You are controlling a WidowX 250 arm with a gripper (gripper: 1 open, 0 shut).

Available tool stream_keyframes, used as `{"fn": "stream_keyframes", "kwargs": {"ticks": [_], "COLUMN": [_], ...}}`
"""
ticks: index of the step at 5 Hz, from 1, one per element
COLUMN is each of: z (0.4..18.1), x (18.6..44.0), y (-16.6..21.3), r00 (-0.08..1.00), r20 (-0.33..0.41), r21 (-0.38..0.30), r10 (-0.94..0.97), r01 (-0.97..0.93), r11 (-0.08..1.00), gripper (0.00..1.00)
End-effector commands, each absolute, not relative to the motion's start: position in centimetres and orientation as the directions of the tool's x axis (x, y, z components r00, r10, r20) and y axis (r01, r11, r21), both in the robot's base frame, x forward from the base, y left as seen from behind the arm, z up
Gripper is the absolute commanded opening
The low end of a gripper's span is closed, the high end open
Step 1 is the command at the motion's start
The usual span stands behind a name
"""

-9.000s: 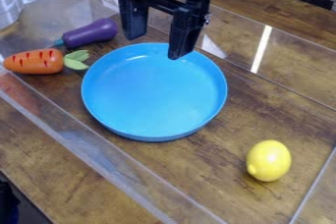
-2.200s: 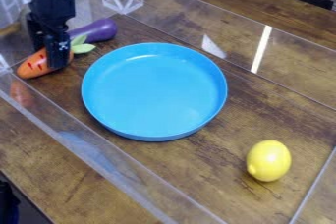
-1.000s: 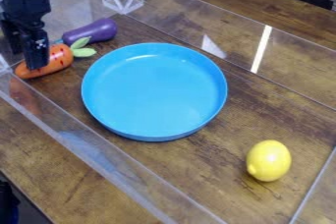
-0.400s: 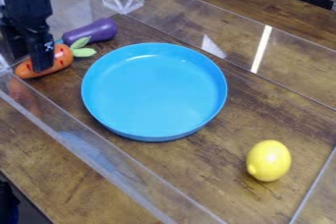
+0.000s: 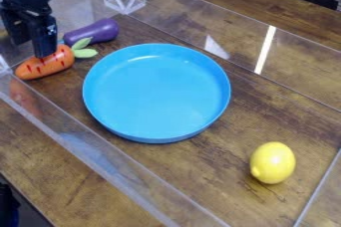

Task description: Move the carrot to the right side

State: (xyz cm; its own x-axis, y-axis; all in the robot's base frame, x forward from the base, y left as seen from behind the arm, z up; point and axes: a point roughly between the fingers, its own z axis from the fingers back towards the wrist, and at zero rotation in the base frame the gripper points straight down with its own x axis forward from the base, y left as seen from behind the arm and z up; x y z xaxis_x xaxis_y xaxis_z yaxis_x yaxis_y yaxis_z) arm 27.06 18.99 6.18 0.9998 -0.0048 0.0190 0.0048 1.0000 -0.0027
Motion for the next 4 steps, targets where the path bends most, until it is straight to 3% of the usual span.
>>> {"fn": "stream_keyframes", "kwargs": {"ticks": [1, 4], "z": [7.1, 4.5], "x": [27.8, 29.0], "y": [18.8, 19.1], "r00": [0.998, 0.986], "r20": [0.062, 0.064], "r21": [0.030, 0.030], "r10": [0.026, 0.154], "r01": [-0.028, -0.156], "r11": [0.999, 0.987], "gripper": [1.00, 1.00]}}
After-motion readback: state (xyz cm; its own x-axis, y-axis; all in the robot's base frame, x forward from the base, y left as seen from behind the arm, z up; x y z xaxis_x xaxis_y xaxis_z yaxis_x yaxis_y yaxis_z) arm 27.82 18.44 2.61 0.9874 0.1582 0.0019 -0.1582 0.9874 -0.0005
